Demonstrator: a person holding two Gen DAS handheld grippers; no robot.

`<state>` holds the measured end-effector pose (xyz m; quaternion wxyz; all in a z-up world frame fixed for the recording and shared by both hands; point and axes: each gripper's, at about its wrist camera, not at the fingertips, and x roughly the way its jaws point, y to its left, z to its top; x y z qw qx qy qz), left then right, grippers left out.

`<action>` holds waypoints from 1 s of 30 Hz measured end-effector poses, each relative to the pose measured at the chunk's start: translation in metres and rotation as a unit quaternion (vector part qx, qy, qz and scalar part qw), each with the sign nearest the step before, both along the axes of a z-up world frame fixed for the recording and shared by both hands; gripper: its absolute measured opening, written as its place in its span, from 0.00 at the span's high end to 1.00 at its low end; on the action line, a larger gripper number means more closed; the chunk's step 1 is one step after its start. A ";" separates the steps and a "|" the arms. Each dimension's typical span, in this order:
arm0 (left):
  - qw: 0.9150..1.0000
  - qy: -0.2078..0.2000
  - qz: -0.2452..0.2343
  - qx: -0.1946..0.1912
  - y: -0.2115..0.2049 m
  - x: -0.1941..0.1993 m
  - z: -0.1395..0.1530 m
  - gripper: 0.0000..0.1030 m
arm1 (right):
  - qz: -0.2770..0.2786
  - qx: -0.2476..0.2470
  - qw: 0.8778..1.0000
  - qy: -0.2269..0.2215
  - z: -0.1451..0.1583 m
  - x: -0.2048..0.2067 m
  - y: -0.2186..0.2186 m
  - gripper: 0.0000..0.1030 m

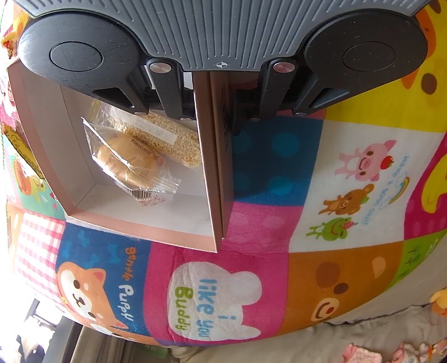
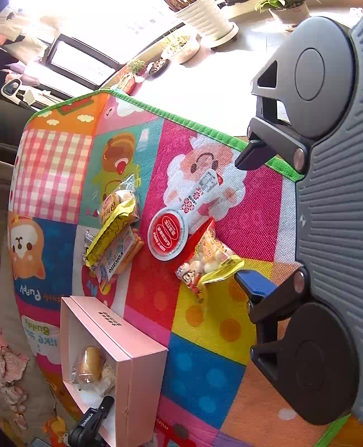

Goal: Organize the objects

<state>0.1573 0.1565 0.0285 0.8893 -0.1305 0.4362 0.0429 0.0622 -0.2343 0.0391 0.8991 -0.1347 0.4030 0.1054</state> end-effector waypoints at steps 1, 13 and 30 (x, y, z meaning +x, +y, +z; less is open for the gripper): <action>1.000 0.001 0.000 0.000 0.000 0.000 0.000 0.83 | 0.003 0.037 0.999 0.006 0.007 0.003 -0.007 0.21; 1.000 -0.005 -0.003 0.006 0.000 -0.002 -0.001 0.83 | -0.024 0.199 0.980 0.007 0.047 0.179 0.013 0.11; 1.000 -0.014 -0.004 -0.001 0.002 -0.005 -0.002 0.82 | -0.037 0.037 0.996 0.068 -0.010 0.300 0.083 0.44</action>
